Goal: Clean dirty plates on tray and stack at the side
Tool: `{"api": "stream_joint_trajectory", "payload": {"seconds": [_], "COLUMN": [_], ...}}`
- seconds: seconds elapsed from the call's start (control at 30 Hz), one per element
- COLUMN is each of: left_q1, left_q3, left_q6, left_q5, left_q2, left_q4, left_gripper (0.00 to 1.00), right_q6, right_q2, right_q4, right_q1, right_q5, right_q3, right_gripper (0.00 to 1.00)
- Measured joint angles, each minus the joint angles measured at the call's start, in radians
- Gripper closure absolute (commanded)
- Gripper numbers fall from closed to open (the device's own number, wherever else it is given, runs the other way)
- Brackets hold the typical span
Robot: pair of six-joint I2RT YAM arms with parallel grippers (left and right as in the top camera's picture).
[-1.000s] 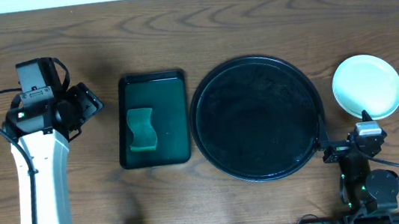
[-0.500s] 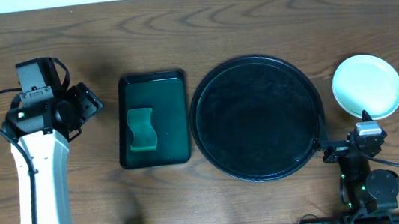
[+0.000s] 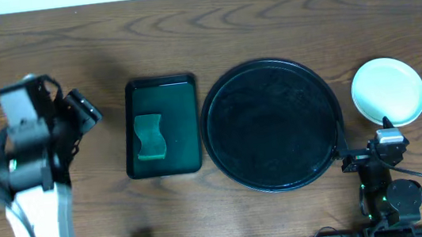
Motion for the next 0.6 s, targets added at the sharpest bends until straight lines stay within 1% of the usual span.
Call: {"api": "stream_joint_trajectory", "payload": {"seconds": [0.2,0.37,0.5,0.6], "left_q1": [0.0,0.0,0.0,0.0], "left_q3": [0.0,0.0,0.0,0.0], "left_q6": [0.0,0.0,0.0,0.0], "left_q5": [0.0,0.0,0.0,0.0], "left_q2": [-0.212,-0.354,-0.418,-0.434], "left_q4": [0.0,0.0,-0.001,-0.001], "left_gripper": [0.2,0.2,0.2,0.2], "right_q6": [0.0,0.0,0.0,0.0], "right_q2": [0.0,0.0,0.0,0.0], "right_q4": [0.0,0.0,0.0,0.0], "right_q1": [0.0,0.0,0.0,0.0], "right_q5": [-0.005,-0.005,-0.005,-0.005], "right_q3": [0.0,0.0,0.0,0.0], "right_gripper": [0.01,0.01,0.01,0.01]}}
